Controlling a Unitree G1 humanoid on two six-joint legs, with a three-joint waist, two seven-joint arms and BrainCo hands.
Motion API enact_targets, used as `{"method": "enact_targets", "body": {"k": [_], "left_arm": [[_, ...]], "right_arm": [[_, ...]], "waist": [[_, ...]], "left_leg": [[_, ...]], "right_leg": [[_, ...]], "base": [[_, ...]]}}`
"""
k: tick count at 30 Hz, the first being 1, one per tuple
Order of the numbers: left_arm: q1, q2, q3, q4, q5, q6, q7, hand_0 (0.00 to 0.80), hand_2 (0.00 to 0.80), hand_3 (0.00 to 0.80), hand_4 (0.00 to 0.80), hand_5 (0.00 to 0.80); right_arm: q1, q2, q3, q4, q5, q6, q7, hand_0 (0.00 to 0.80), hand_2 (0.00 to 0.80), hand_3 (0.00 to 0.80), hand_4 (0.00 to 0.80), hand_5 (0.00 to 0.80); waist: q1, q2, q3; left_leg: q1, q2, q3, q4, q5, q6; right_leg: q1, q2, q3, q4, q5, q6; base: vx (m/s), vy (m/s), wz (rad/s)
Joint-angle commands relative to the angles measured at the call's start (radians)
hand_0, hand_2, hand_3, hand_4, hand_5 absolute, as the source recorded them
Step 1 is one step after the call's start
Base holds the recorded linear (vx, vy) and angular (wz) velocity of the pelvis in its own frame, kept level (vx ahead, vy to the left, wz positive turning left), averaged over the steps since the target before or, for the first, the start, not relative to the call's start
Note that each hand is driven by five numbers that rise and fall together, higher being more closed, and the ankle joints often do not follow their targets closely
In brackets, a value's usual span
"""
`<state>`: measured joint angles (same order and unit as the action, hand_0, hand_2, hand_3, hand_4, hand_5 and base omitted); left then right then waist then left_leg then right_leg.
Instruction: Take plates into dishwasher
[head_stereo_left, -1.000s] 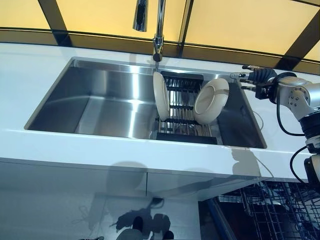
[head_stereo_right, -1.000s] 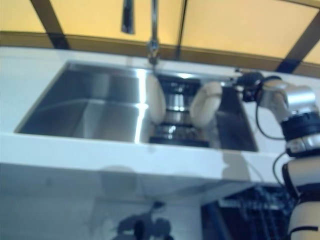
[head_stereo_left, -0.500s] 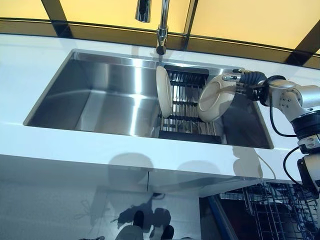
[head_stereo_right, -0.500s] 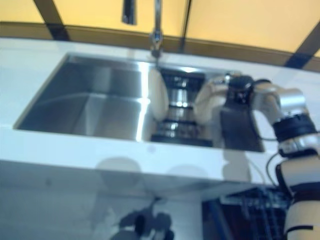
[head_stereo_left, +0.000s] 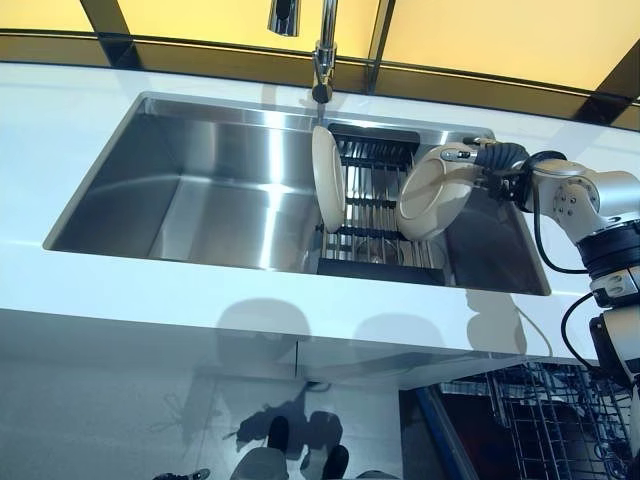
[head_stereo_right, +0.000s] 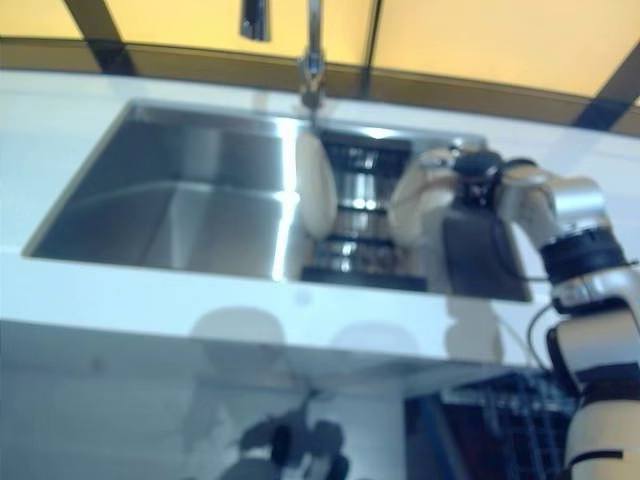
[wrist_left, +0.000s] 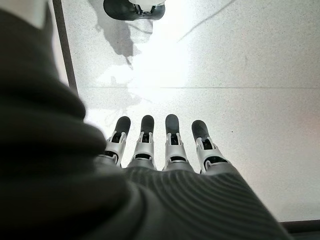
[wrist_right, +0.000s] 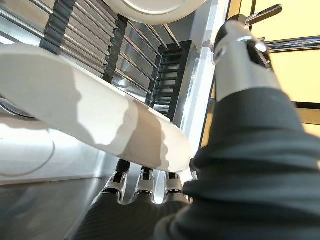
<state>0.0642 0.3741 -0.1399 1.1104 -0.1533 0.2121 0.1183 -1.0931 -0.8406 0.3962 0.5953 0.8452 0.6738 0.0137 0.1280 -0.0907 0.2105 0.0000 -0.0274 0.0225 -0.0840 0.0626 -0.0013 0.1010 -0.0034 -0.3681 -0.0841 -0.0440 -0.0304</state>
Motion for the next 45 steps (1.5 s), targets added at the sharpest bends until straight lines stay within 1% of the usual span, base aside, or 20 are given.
{"method": "enact_targets", "body": {"k": [1,4,12,21,33,39,45], "left_arm": [[-0.004,0.048,-0.065,0.017,-0.024,-0.005,0.018,0.000,0.000,0.000,0.000,0.000],[-0.004,0.052,-0.067,0.017,-0.010,-0.013,0.012,0.000,0.000,0.000,0.000,0.000],[0.000,0.047,-0.072,0.025,-0.004,-0.020,0.012,0.000,0.000,0.000,0.000,0.000],[0.000,0.041,-0.077,0.036,0.004,-0.021,0.008,0.000,0.000,0.000,0.000,0.000],[0.007,0.036,-0.074,0.049,0.013,-0.015,0.008,0.000,0.000,0.000,0.000,0.000],[0.008,0.033,-0.070,0.048,0.020,-0.014,0.014,0.000,0.000,0.000,0.000,0.000],[0.006,0.033,-0.067,0.043,0.018,-0.009,0.014,0.000,0.000,0.000,0.000,0.000]], "right_arm": [[0.004,-0.044,0.024,-0.014,0.019,-0.031,0.009,0.000,0.000,0.000,0.000,0.000],[-0.005,-0.045,0.023,-0.009,0.018,-0.045,-0.005,0.000,0.000,0.000,0.000,0.000],[-0.028,-0.066,0.028,-0.003,0.010,-0.055,-0.021,0.000,0.000,0.000,0.000,0.000],[-0.041,-0.091,0.030,0.006,-0.004,-0.062,-0.003,0.000,0.000,0.000,0.000,0.000],[-0.027,-0.103,0.027,0.001,-0.014,-0.056,0.007,0.000,0.000,0.000,0.000,0.000],[-0.013,-0.097,0.021,-0.004,-0.004,-0.042,0.009,0.000,0.000,0.000,0.000,0.000],[0.017,-0.084,0.015,-0.008,-0.008,-0.015,0.038,0.000,0.000,0.000,0.000,0.000]], "waist": [[0.042,-0.017,-0.015],[0.043,-0.016,-0.012],[0.038,-0.022,-0.028],[0.028,-0.023,-0.058],[0.022,-0.026,-0.079],[0.022,-0.028,-0.082],[0.023,-0.027,-0.075]], "left_leg": [[0.001,0.052,0.024,-0.003,-0.030,-0.062],[0.002,0.052,0.025,-0.003,-0.030,-0.063],[0.013,0.053,0.032,-0.003,-0.035,-0.065],[0.034,0.053,0.045,-0.003,-0.044,-0.064],[0.049,0.051,0.053,-0.003,-0.051,-0.062],[0.049,0.050,0.055,-0.003,-0.052,-0.061],[0.046,0.049,0.054,-0.003,-0.051,-0.059]], "right_leg": [[-0.039,-0.107,0.038,0.006,0.087,0.149],[-0.039,-0.107,0.038,0.006,0.087,0.149],[-0.030,-0.104,0.040,0.003,0.085,0.149],[-0.014,-0.103,0.045,0.000,0.081,0.150],[-0.003,-0.103,0.049,-0.002,0.078,0.151],[-0.004,-0.105,0.046,-0.001,0.078,0.153],[-0.007,-0.105,0.047,-0.001,0.079,0.153]], "base": [[0.000,0.000,0.00],[0.000,0.000,0.00],[0.000,0.000,0.00],[0.013,0.003,0.00],[0.003,0.000,0.00],[0.000,0.000,0.00],[0.000,0.000,0.00]]}}
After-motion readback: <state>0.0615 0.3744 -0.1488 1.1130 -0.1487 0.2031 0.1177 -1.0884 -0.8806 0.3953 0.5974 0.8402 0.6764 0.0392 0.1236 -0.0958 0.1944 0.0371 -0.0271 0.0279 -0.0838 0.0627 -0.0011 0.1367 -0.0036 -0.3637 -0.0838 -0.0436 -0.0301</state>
